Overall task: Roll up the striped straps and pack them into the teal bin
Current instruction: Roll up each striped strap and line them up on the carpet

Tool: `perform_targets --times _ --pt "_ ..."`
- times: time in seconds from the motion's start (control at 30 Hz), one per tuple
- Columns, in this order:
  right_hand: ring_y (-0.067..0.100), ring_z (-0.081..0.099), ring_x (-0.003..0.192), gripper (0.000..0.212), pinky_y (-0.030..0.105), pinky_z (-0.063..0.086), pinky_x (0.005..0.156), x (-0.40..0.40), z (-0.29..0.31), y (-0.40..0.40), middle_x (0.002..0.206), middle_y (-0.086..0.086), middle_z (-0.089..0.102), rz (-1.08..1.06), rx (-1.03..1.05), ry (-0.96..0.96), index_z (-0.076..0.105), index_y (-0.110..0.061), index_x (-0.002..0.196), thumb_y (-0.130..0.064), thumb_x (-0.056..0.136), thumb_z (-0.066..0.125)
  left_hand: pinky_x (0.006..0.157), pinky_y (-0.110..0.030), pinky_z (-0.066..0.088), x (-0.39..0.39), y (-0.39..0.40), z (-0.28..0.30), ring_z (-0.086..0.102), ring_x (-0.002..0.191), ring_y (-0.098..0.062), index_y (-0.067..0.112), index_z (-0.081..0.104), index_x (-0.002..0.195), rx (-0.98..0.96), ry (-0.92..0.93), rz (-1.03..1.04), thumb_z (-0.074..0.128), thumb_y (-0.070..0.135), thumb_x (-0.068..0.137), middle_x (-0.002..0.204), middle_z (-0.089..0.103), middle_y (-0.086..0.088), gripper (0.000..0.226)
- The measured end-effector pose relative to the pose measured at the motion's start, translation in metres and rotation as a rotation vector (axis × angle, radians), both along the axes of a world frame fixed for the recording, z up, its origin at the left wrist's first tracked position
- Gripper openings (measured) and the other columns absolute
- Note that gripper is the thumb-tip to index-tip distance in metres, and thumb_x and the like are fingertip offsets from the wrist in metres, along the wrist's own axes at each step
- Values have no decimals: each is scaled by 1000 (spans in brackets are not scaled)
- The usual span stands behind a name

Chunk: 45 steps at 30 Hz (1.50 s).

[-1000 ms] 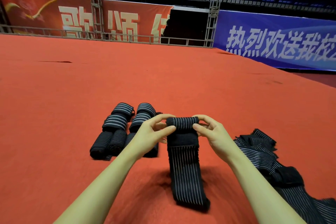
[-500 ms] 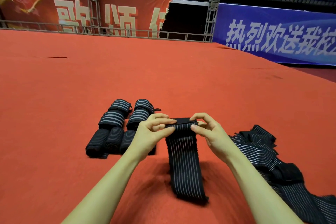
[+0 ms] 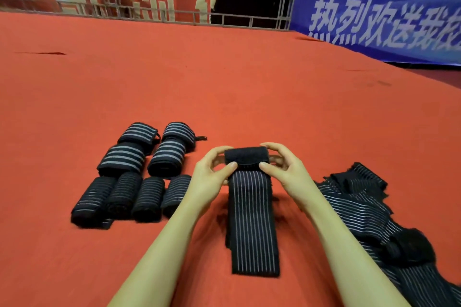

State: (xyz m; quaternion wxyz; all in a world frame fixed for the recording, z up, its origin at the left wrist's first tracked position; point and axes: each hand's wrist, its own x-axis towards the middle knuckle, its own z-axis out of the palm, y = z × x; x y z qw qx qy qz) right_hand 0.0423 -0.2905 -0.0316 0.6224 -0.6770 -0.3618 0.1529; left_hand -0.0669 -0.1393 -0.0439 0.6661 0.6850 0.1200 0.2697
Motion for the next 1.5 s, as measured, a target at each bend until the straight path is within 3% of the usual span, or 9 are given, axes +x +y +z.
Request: perform_targets --times 0.13,0.27,0.47,0.63,0.83,1.0,1.2,1.33,1.5 --pt "17 64 90 33 23 48 84 21 -12 1 101 17 70 30 -50 26 54 -23 122 -11 92 61 71 -26 52 26 7 -16 63 85 -4 22 62 100 -21 -26 18 59 -14 82 99 67 5 40" --pt "6 62 84 19 21 47 78 42 -29 7 96 2 70 -35 -18 74 65 -23 107 -13 92 62 78 -26 52 49 10 -32 66 87 -9 14 66 96 -32 -39 13 58 -19 76 102 70 3 39" --pt "10 64 88 28 20 50 78 67 -47 22 94 -1 69 -3 71 143 65 -16 107 0 84 66 68 -20 49 71 20 -45 62 74 -4 15 65 101 -97 -63 0 68 0 82 91 69 9 24" --pt "13 64 97 47 23 50 88 77 -65 25 103 1 67 -35 78 159 60 -21 119 -6 77 73 67 -21 54 84 22 -53 63 77 5 16 57 122 -58 106 5 66 12 87 109 66 -4 36" --pt "12 66 98 41 20 51 83 81 -75 22 111 0 67 -91 -3 156 64 -22 115 -3 80 72 73 -23 54 83 23 -61 67 84 -14 15 58 109 -65 22 -56 68 -8 79 110 64 5 39" --pt "20 66 99 37 27 52 87 96 -72 28 107 2 69 -47 17 151 68 -30 105 -13 74 78 77 -22 51 93 30 -60 62 88 -5 15 58 90 59 -47 -32 67 -19 72 105 64 5 39" --pt "17 66 92 38 22 51 79 96 -77 25 98 -1 70 -24 63 172 69 -31 99 -2 75 75 79 -22 51 93 28 -70 62 90 -10 23 60 108 41 -32 -133 73 9 79 104 63 -1 35" --pt "17 67 91 38 24 51 81 97 -74 26 101 4 70 4 53 208 69 -30 104 -11 72 79 72 -24 52 95 30 -67 64 84 -10 20 65 97 -3 -52 -97 73 -2 78 95 67 6 30" --pt "18 66 88 31 30 53 82 99 -75 23 103 4 71 -14 30 225 70 -25 102 -20 72 73 78 -21 49 94 30 -70 65 93 -12 30 70 91 36 -66 -106 75 9 67 118 58 -3 32"
